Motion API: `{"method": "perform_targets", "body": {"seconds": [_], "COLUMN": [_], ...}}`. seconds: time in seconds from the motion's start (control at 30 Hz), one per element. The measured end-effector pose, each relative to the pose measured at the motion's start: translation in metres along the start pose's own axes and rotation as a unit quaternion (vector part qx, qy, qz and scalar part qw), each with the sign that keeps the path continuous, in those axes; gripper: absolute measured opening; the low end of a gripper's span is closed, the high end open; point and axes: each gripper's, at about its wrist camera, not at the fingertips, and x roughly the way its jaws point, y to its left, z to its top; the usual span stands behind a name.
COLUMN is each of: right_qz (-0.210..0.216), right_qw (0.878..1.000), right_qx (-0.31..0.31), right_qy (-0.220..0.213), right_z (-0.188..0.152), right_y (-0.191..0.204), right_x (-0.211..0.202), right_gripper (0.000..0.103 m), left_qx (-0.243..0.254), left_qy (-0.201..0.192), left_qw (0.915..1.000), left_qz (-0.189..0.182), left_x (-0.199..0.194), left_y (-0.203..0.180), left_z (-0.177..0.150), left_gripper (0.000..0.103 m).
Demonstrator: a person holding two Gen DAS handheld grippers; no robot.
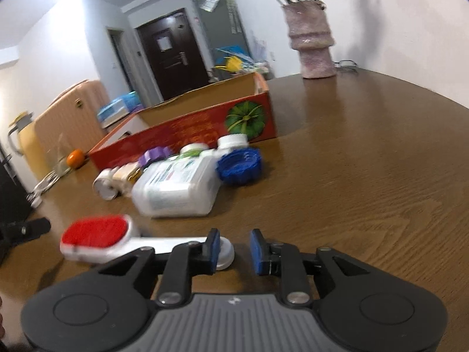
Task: Organize rigid objects
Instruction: 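Move the left gripper to the red-and-white lint brush and close on it, then lift the lint brush with the left gripper and lower it into the cardboard box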
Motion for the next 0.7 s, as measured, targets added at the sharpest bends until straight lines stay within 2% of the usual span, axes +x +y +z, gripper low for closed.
{"method": "perform_targets", "body": {"seconds": [0.1,0.23,0.4,0.5,0.7], "right_qz": [0.000,-0.005,0.002,0.015,0.003], "right_qw": [0.999,1.000,1.000,1.000,0.999], "right_qx": [-0.022,-0.028,-0.007,0.004,0.013], "right_qy": [-0.023,0.001,0.011,0.026,0.045], "right_z": [0.008,0.004,0.004,0.006,0.011], "right_y": [0.005,0.001,-0.005,-0.003,-0.005], "right_x": [-0.011,-0.003,0.003,0.008,0.018], "right_gripper": [0.022,0.023,0.024,0.024,0.025], "left_qx": [-0.007,-0.016,-0.015,-0.015,-0.057], "left_qy": [0.013,0.043,0.044,0.045,0.054], "left_qw": [0.9999,0.9989,0.9987,0.9983,0.9956], "left_qz": [-0.008,-0.011,-0.021,-0.034,-0.051], "left_x": [0.011,0.027,0.026,0.026,0.035], "left_y": [-0.002,-0.003,-0.002,-0.002,0.011], "left_z": [-0.003,-0.016,-0.017,-0.019,-0.018], "left_gripper": [0.073,0.066,0.064,0.064,0.070]}}
